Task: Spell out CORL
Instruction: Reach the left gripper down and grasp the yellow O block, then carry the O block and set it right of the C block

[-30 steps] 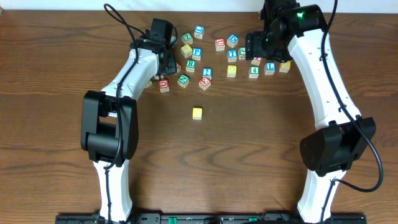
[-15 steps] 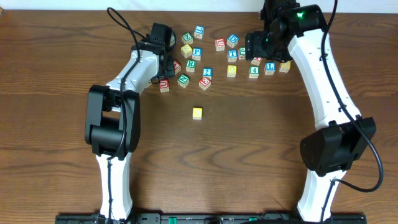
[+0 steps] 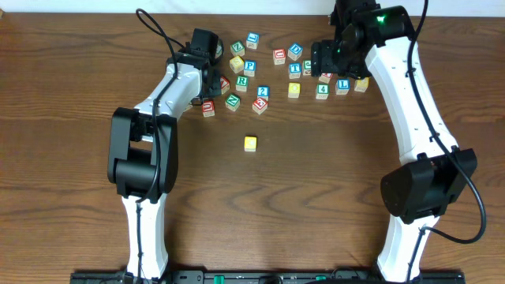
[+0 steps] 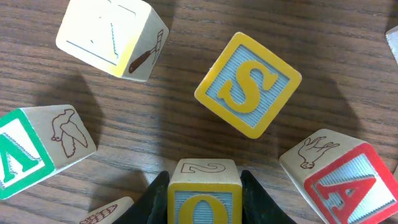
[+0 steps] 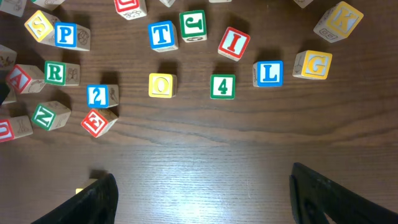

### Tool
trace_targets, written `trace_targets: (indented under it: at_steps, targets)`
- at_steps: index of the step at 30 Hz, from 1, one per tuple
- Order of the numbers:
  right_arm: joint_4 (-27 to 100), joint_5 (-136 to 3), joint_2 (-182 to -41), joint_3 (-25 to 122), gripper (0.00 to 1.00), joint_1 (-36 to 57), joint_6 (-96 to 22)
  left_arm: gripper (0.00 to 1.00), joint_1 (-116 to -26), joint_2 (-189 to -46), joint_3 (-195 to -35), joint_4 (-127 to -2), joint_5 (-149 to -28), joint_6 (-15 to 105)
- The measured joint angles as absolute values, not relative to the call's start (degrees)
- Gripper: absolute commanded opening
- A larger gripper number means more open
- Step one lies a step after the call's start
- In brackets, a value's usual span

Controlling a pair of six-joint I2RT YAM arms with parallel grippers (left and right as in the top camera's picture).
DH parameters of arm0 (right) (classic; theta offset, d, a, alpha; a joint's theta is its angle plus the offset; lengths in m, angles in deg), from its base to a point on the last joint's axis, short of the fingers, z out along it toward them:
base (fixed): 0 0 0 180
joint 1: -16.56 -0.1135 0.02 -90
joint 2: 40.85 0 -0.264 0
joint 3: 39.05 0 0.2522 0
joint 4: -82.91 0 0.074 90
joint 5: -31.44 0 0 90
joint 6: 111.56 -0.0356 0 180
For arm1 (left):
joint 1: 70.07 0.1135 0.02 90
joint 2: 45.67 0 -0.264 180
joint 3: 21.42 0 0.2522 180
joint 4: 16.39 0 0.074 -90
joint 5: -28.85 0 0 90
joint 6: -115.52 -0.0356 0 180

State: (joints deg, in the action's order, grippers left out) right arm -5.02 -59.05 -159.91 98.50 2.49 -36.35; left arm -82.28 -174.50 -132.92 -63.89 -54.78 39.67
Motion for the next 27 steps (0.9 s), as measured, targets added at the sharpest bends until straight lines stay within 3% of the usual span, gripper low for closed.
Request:
trace_targets:
  at_steps: [6, 11, 16, 27]
  targets:
    - [-3.87, -58.27, -159.91, 98.5, 0.85, 2.51, -36.33, 0.21, -82.35, -172.97, -132.92, -64.72, -54.84, 39.67]
    - [-1.0, -56.96, -159.91, 98.5, 0.86, 3.15, -36.33, 0.21, -83.79, -162.5, -132.92, -68.48, -56.99, 39.69]
    - [1.23, -56.54, -159.91, 98.5, 0.86, 6.67, -36.33, 0.21, -90.13, -153.3, -133.73, -76.35, -59.57, 43.19]
    - [0.68, -56.15, -159.91, 98.5, 0.86, 15.54, -36.33, 0.21, -106.83, -156.95, -129.99, -81.88, -60.81, 50.68]
